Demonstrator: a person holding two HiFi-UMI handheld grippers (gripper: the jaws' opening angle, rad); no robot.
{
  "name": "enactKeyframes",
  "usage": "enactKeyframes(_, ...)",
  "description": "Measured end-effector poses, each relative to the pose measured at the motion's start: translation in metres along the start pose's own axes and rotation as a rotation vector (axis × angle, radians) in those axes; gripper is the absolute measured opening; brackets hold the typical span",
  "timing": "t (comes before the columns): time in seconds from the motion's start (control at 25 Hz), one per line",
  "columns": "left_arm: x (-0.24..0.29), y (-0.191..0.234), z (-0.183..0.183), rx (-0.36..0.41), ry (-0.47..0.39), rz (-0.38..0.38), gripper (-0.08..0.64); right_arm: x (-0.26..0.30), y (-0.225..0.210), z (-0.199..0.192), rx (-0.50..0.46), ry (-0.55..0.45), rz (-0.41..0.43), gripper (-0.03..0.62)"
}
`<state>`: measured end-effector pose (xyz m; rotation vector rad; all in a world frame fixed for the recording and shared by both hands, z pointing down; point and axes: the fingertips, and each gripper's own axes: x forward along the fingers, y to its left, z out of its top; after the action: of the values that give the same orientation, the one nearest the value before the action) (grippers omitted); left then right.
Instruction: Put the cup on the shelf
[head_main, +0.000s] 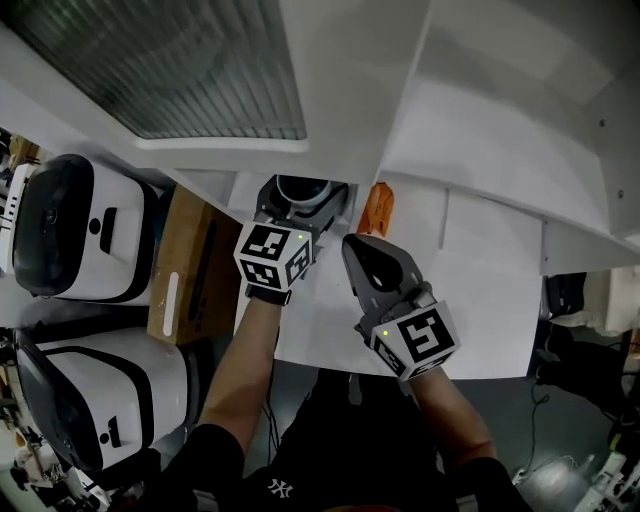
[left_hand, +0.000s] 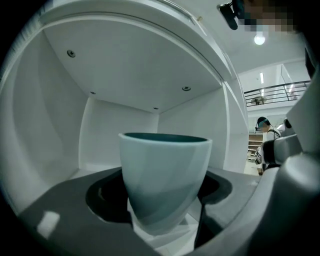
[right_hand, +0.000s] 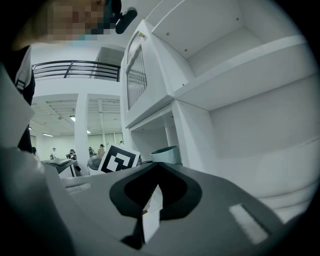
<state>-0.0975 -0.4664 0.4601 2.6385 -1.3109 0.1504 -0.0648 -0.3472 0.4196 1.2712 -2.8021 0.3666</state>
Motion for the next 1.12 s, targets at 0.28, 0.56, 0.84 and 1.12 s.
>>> enactKeyframes(0.28,0.015,0.004,-0.010,-0.010,0.022,0.020,0.377,-0.004,-0.007,-0.004,0.009,0.010,-0.026,0.012)
enactKeyframes(0.56,0.027,0.005,-0.013,-0.008,0.034,0.054,0.377,-0.005,-0.013,-0.003,0.010,0.006,-0.034,0.012)
enactKeyframes(0.84,0.031,0.008,-0.014,0.001,0.027,0.091,0.379,-0.008,-0.017,-0.001,0.014,0.001,-0.041,0.012)
enactKeyframes(1.12,0.030,0.005,-0.013,0.005,0.002,0.061,0.382,-0.010,-0.018,0.001,0.014,-0.003,-0.040,0.012)
